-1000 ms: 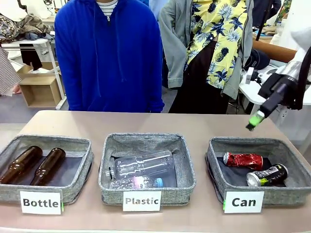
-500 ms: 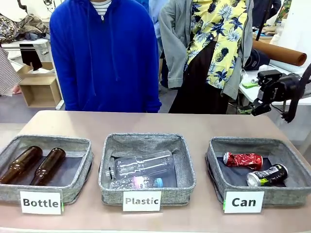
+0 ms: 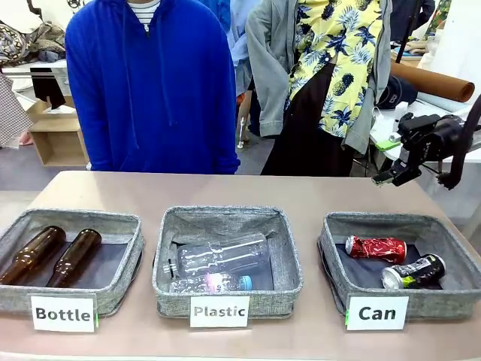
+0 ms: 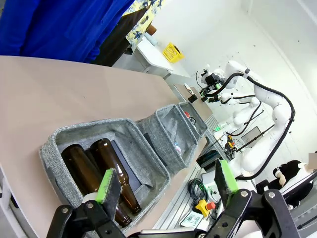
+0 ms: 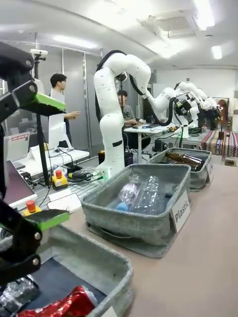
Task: Sort the can waste into the basket.
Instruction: Pick up the can waste from the table and place it in the right Fabric basket.
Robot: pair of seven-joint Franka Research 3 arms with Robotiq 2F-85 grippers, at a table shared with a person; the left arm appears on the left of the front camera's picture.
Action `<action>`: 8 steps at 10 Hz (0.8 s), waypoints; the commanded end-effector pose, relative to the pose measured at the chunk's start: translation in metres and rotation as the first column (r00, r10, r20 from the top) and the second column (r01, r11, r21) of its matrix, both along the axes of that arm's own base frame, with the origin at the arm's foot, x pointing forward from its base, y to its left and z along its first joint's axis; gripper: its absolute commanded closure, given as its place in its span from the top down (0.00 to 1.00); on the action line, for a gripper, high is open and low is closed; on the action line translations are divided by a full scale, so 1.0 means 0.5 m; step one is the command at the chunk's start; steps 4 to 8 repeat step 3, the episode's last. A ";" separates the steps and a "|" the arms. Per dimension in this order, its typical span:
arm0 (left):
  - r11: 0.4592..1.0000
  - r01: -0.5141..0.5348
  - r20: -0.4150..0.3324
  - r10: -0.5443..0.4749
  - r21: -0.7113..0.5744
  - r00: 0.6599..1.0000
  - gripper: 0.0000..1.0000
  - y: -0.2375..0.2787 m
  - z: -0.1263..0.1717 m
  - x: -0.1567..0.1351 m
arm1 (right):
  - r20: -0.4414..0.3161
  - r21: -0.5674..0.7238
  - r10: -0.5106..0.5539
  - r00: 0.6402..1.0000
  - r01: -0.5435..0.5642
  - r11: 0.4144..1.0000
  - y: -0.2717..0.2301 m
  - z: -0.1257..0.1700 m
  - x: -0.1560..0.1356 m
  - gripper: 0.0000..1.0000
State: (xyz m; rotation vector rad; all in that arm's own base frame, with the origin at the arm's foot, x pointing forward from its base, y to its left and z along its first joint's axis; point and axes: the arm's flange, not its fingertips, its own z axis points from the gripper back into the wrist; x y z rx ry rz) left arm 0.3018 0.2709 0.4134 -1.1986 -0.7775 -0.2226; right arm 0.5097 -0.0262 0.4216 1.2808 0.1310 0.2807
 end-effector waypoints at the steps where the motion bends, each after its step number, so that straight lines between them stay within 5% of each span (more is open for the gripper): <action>1: 1.000 -0.004 0.005 0.003 0.004 1.000 1.00 -0.007 0.001 -0.003 | 0.019 -0.001 0.013 1.000 -0.013 1.000 -0.001 0.008 0.001 1.00; 8: 1.000 -0.004 0.005 0.003 0.004 1.000 1.00 -0.007 0.001 -0.003 | 0.019 -0.001 0.013 1.000 -0.013 1.000 -0.001 0.008 0.001 1.00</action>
